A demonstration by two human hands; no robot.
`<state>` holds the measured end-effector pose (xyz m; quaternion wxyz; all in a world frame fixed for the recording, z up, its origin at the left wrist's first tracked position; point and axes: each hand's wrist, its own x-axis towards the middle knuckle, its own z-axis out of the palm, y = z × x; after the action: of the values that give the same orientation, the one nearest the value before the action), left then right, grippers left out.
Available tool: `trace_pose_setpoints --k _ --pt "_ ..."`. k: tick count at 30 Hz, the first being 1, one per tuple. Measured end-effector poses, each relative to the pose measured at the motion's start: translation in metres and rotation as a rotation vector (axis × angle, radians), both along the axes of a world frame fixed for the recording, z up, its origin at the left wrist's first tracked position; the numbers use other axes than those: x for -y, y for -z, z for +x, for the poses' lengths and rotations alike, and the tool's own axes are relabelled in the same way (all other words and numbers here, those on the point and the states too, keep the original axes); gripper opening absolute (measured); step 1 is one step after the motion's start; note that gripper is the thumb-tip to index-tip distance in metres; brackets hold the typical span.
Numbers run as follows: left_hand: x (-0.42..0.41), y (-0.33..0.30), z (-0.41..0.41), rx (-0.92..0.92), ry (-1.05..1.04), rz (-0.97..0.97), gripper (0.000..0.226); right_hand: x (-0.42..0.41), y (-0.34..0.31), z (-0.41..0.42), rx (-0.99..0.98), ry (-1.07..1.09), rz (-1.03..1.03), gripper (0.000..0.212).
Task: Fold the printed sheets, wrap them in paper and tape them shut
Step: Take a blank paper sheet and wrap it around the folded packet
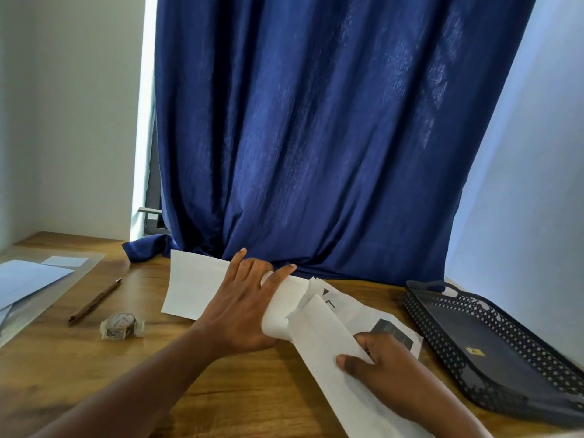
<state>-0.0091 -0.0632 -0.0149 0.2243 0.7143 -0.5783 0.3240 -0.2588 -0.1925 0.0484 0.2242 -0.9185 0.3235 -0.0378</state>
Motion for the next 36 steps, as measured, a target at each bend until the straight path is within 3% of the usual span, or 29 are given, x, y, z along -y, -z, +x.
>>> trace_pose_setpoints --k 6,10,16,20,23,28,29,32,36 --pt "0.001 0.001 -0.004 0.030 0.044 0.051 0.110 0.020 0.002 0.005 -0.065 -0.038 0.073 0.050" --pt "0.002 0.002 -0.010 0.039 0.074 0.109 0.110 0.017 -0.008 0.020 -0.029 -0.060 -0.034 0.036" --pt "0.007 0.005 -0.014 0.019 0.068 0.136 0.115 -0.018 -0.011 0.047 0.105 0.093 -0.373 0.062" --pt "0.006 0.008 -0.010 0.030 0.065 0.089 0.112 -0.028 -0.003 0.056 0.170 0.101 -0.459 0.064" --pt "0.004 0.007 -0.005 0.026 0.014 0.079 0.114 -0.020 -0.004 0.045 0.234 0.160 -0.497 0.086" --pt "0.004 0.003 -0.006 0.000 -0.024 0.016 0.114 0.011 -0.005 0.002 0.403 0.274 -0.004 0.099" --pt "0.005 0.003 -0.006 -0.003 -0.026 0.006 0.114 0.015 -0.003 -0.002 0.446 0.259 0.102 0.090" --pt "0.006 0.004 -0.007 -0.016 -0.020 0.000 0.114 0.016 0.006 -0.003 0.498 0.209 0.295 0.036" --pt "0.006 0.005 -0.009 -0.018 -0.010 -0.001 0.115 0.007 0.015 0.013 0.611 0.148 0.325 0.025"
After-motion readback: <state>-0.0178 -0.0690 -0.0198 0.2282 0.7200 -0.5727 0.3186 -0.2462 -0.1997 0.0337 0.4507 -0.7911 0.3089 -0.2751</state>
